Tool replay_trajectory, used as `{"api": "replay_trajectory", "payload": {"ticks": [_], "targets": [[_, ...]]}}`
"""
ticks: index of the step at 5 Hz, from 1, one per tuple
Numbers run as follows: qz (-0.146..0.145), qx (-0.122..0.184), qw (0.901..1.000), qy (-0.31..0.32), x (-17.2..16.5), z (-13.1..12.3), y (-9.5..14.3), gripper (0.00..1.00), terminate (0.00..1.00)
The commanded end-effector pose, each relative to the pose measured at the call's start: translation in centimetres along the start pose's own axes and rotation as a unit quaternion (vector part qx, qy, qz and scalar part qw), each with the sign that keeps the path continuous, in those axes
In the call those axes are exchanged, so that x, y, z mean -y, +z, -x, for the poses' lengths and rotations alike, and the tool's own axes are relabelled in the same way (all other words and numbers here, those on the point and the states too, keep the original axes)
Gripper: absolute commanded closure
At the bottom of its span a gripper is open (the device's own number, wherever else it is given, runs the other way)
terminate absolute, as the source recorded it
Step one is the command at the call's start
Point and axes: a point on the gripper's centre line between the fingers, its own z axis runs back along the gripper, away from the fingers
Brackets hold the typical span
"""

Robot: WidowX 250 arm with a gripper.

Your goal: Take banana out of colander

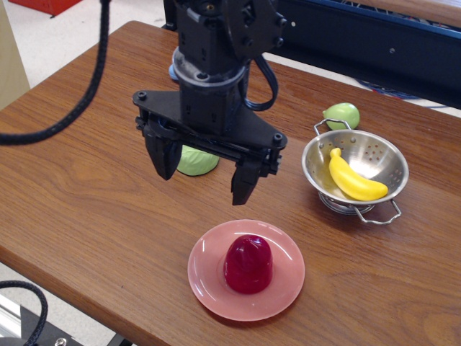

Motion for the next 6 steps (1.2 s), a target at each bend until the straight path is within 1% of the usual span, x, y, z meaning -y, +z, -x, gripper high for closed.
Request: {"api": "replay_trajectory", "payload": {"ticks": [1, 2, 3, 4, 5, 6], "targets": [[0.000, 0.000, 1.0000, 0.000, 0.0, 0.0, 0.0, 0.00, 0.00], [0.006, -0.026, 0.9921, 0.123, 2.1, -2.1, 0.4, 0.00, 0.00], [0.003, -0.045, 0.9685, 0.245, 3.8, -4.5, 1.1, 0.00, 0.00], [0.022, -0.042, 0.9290, 0.367, 5.3, -6.7, 1.2, 0.00, 0.00], [0.030, -0.005, 0.8918, 0.451, 6.6, -8.3, 1.0, 0.00, 0.00], [0.033, 0.013, 0.8685, 0.494, 7.9, -9.1, -0.3, 0.00, 0.00]]}}
